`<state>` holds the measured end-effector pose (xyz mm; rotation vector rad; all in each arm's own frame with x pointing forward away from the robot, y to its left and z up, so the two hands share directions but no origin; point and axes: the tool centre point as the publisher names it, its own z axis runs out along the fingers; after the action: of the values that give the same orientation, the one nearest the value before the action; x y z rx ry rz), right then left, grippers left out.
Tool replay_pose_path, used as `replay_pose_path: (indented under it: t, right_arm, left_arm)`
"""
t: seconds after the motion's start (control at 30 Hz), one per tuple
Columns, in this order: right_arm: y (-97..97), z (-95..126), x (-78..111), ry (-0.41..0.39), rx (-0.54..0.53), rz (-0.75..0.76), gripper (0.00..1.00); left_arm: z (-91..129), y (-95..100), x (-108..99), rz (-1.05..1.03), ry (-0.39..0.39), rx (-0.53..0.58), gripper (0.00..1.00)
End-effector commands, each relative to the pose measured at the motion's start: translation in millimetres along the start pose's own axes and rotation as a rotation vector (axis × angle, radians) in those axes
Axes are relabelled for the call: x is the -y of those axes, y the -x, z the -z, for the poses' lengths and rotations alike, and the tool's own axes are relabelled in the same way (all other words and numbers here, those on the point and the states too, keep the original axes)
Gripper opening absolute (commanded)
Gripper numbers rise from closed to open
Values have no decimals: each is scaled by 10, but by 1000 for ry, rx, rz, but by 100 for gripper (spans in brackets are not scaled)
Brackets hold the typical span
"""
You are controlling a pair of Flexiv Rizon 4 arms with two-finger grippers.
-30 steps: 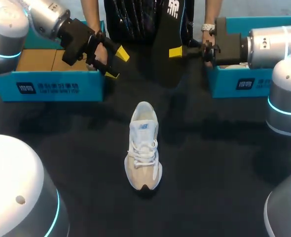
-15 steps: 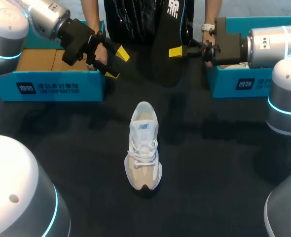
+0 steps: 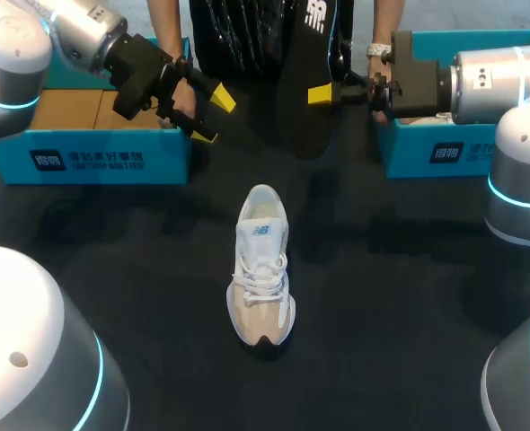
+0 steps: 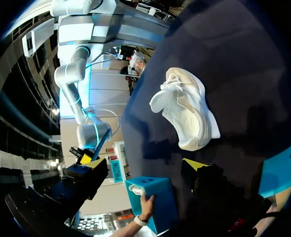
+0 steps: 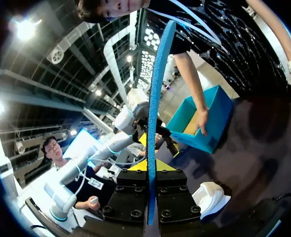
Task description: Take the shoe out of the shoebox, open the shoe tongue, remove and reinsert the insole, then place the shoe into the shoebox
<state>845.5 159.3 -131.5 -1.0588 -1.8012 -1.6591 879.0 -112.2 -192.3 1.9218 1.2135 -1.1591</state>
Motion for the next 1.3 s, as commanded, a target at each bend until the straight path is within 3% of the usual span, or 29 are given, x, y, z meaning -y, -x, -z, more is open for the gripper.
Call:
replay_pose_path:
  t: [0.03,0.17,0.4,0.5,1.0,1.3]
  right_arm:
    - [52,-66,-37,5,22,65,0]
    - [101,-101,-60,30,25,133,0]
    - [252,-256,-35,-5,-12,282,0]
    - [335,-323,43,-33,-33,235,0]
    - [335,-323,43,-33,-33,235,0]
    - [632,-571,143,-22,-55,353,0]
  left_arm:
    - [46,-47,0,20,7,-16,100]
    - [41,-139,26,43,5,-30,100]
    - [16,-302,125,90,32,-43,100]
    - [-21,-332,166,104,37,-39,100]
    - [-104,-550,202,183,32,-61,100]
    - [-80,-628,211,227,42,-57,100]
